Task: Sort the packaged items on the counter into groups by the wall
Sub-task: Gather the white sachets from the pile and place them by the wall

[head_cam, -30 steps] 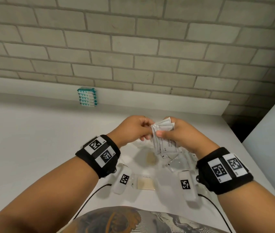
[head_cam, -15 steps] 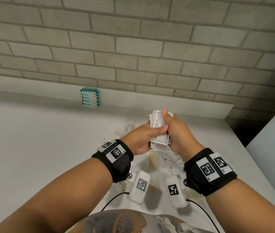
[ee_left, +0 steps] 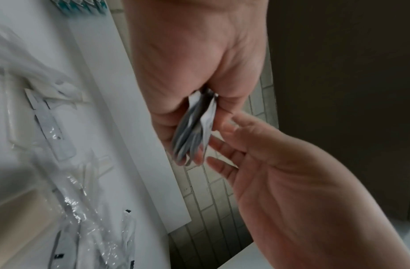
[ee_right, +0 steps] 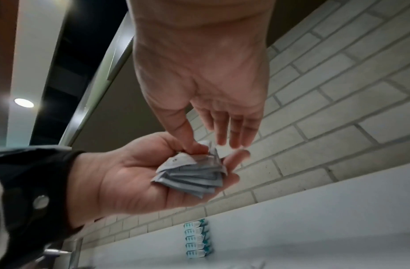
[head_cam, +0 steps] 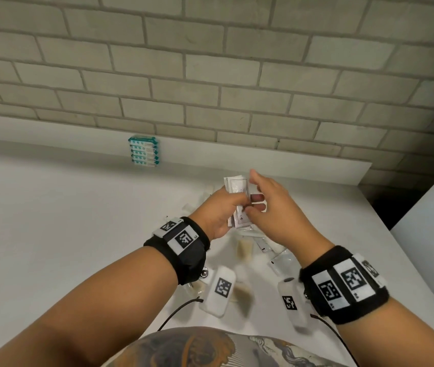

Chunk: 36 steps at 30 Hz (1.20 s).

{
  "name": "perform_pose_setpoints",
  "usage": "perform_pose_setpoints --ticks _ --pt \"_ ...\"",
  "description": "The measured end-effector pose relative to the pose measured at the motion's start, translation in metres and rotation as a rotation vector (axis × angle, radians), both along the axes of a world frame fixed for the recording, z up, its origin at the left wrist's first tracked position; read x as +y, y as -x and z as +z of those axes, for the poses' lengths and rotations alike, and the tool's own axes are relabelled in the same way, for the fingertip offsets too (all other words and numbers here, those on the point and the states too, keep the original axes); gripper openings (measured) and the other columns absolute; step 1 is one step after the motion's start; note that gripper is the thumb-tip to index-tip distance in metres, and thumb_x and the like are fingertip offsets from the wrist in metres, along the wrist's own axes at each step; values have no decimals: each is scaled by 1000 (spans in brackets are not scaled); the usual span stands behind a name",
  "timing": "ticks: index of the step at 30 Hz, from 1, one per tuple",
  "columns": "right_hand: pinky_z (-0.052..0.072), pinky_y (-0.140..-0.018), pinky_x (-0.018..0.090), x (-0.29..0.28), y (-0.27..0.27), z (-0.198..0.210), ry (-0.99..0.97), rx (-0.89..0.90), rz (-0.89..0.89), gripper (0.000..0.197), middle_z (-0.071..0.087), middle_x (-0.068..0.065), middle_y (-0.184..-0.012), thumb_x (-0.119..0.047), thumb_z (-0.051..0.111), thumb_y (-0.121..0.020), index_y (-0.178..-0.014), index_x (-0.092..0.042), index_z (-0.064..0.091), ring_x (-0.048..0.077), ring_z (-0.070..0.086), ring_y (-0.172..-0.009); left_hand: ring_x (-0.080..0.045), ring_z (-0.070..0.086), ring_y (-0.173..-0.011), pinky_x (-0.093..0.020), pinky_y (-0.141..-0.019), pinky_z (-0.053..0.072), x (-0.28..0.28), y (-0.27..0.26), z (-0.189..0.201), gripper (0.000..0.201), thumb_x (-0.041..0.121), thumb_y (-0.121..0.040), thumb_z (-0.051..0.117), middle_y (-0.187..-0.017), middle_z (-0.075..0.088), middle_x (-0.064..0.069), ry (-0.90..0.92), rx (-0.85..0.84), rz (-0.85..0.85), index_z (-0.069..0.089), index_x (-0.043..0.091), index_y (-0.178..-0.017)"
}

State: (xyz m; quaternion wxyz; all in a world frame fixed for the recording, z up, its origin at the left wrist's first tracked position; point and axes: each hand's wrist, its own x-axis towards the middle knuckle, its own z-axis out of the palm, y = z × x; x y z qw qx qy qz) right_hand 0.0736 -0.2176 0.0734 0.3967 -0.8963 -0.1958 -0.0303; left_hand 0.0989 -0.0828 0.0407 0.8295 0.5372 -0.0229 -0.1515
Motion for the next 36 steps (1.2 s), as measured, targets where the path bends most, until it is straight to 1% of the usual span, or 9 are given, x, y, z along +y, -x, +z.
perform_pose_setpoints --ticks 2,4,6,11,15,19,23,29,36 --pt "34 -86 -2 -3 3 5 75 14 93 103 31 -14 -140 -21 76 -79 -152 -39 5 1 27 -130 -25 68 -79 -31 -59 57 2 0 1 40 -7 -88 45 -96 67 -14 17 57 27 51 9 -124" --pt "28 -109 14 -2 5 10 228 59 201 133 13 -15 -154 -32 88 -64 -148 -44 -14 7 11 -144 -23 64 -72 -29 -56 54 2 2 5 33 -2 -87 47 -83 64 -11 30 76 -23 54 7 -118" --pt "14 -119 31 0 4 11 370 22 241 146 1 -16 -159 -36 91 -56 -145 -44 -24 7 -1 -147 -21 61 -68 -29 -57 51 3 5 8 23 7 -86 50 -76 60 -9 29 78 -98 58 8 -107" --pt "42 -105 38 0 -4 12 289 -74 182 142 33 -9 -138 -40 90 -56 -141 -54 -23 16 36 -130 -17 64 -61 -24 -53 52 2 7 11 16 10 -90 45 -68 62 -6 59 84 -90 60 8 -87" --pt "37 -108 34 2 -3 11 317 -57 225 148 29 -10 -142 -43 91 -52 -135 -57 -30 14 31 -131 -18 63 -62 -25 -53 51 3 8 12 14 13 -82 52 -70 59 -7 56 86 -89 61 7 -91" --pt "44 -101 39 4 -5 9 327 -117 209 142 35 -9 -124 -40 89 -56 -141 -54 -24 14 37 -118 -19 63 -60 -25 -52 52 4 10 12 12 11 -86 48 -69 58 -7 70 131 -87 60 9 -86" --pt "38 -105 34 6 -3 12 328 -48 249 148 30 -9 -140 -44 91 -51 -136 -57 -28 14 29 -131 -21 62 -65 -29 -57 50 9 12 13 14 11 -76 54 -72 58 -9 51 121 -111 61 8 -88" --pt "45 -98 35 12 -1 7 347 -119 218 131 35 -6 -125 -36 83 -61 -145 -51 -16 17 38 -118 -21 63 -65 -30 -59 48 13 16 12 10 11 -79 52 -69 59 -7 14 142 -111 61 10 -84" --pt "28 -100 25 22 0 0 446 -166 237 126 33 -4 -126 -35 80 -65 -149 -41 -13 11 30 -117 -17 65 -64 -27 -56 50 25 12 14 17 18 -93 48 -66 65 -2 -214 159 -132 61 12 -83"
